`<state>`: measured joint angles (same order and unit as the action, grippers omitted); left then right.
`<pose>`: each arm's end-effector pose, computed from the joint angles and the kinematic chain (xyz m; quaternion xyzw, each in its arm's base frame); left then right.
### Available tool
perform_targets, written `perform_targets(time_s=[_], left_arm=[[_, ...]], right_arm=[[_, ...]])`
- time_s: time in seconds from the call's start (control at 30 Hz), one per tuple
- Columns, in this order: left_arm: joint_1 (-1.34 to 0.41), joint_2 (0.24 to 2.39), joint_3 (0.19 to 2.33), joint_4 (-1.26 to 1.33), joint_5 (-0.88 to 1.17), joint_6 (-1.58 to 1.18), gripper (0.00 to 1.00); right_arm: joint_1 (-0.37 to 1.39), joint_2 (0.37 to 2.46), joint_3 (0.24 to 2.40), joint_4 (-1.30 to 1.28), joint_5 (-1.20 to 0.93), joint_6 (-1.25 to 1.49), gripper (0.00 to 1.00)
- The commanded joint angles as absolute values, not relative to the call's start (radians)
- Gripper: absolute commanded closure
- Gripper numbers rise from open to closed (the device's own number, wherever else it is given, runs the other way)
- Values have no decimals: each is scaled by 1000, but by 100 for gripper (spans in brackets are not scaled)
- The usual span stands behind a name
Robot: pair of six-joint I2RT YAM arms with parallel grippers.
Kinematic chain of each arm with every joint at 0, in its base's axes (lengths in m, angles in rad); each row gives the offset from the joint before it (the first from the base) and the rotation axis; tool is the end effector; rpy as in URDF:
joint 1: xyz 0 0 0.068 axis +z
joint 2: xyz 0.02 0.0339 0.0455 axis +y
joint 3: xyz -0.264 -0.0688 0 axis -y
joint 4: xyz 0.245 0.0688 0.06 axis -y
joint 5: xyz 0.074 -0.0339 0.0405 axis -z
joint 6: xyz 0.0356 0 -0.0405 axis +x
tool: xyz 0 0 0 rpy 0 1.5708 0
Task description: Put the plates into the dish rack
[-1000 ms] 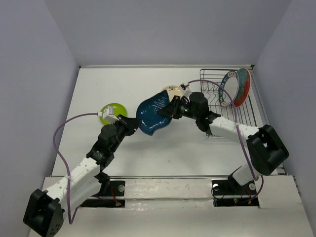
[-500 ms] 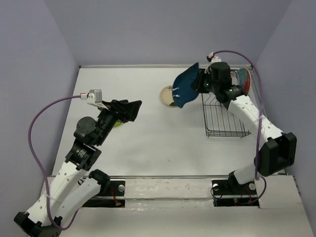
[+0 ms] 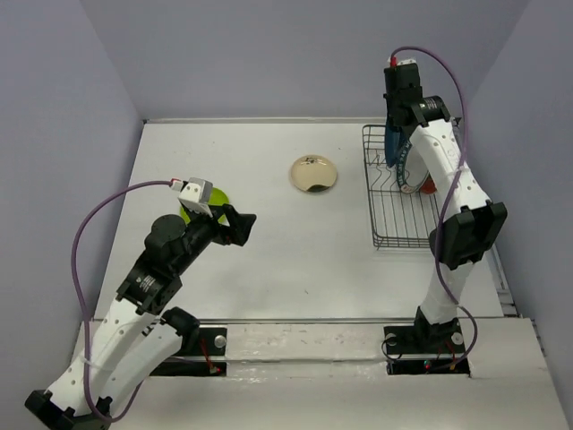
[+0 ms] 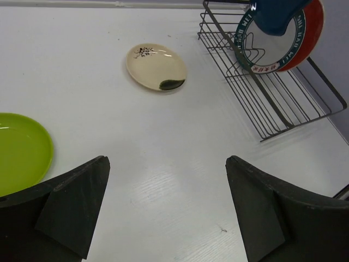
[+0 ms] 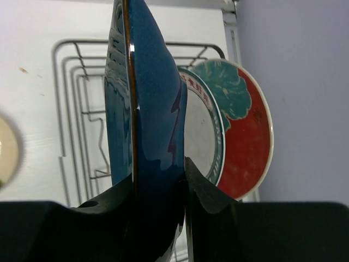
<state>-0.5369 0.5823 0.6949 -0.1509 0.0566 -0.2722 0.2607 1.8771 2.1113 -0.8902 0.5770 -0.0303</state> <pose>0.1241 -0.0762 0.3416 0.1145 0.7113 -0.2916 0.6292 0.3976 0.0860 0.4171 -0.0004 0.8693 -0.2049 0.4499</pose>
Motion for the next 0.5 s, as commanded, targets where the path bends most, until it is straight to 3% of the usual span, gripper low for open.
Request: perform_targets(time_s=[0.0,0.47], left_arm=[[-545,557,707,-117,87,-236,1],[-581,551,709,-121,63,-235,1]], right_arm=[[233,1891,2195,-953,709,-121,93],[180,1953,2118,-862,723,-192,93]])
